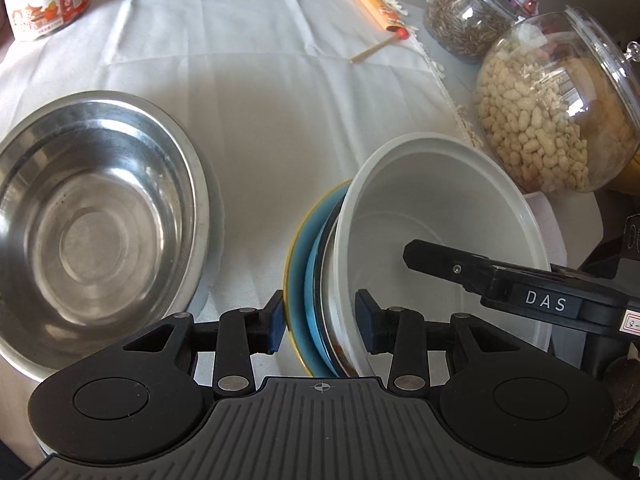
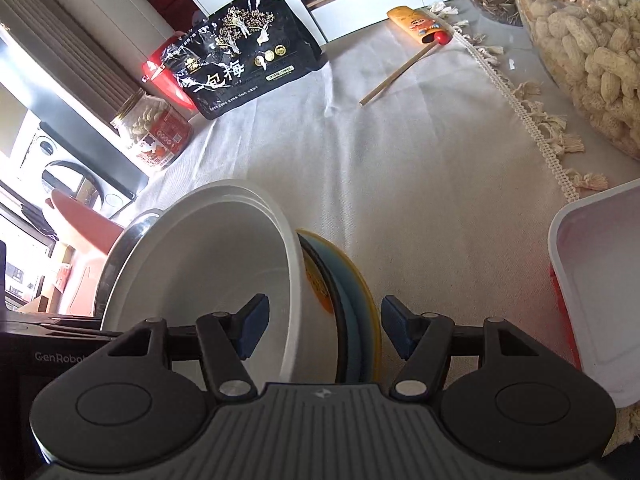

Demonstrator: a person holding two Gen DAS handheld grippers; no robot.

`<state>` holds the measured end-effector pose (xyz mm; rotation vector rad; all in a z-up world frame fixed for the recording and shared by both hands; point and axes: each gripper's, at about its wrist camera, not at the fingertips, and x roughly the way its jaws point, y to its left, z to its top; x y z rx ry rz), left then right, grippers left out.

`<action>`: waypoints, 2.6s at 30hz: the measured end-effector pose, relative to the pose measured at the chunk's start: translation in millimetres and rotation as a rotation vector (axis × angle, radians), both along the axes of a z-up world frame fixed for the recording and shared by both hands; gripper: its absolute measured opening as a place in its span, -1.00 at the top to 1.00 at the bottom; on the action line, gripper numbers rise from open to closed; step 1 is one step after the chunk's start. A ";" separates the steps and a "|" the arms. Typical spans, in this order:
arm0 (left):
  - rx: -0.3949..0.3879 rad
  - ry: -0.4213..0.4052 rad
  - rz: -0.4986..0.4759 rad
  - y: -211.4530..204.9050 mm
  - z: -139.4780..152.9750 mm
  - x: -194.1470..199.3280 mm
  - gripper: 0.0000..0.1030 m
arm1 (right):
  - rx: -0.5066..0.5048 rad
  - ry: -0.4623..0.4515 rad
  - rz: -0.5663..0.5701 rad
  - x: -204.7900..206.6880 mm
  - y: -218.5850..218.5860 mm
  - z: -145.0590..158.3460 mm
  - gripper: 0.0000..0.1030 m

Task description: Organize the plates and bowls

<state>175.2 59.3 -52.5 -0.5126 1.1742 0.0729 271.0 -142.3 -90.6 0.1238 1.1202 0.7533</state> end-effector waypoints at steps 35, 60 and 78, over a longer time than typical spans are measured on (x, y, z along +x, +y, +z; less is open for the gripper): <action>-0.005 0.030 -0.019 -4.3 2.5 -6.4 -0.16 | -0.027 0.141 0.087 -15.2 8.5 -10.9 -0.35; 0.007 0.026 -0.015 -7.3 3.5 -11.3 -0.16 | -0.011 0.174 0.094 -20.2 4.8 -13.0 -0.23; -0.070 0.015 0.012 0.7 -7.1 -12.6 -0.16 | -0.047 0.226 0.064 -18.2 8.0 -15.2 -0.15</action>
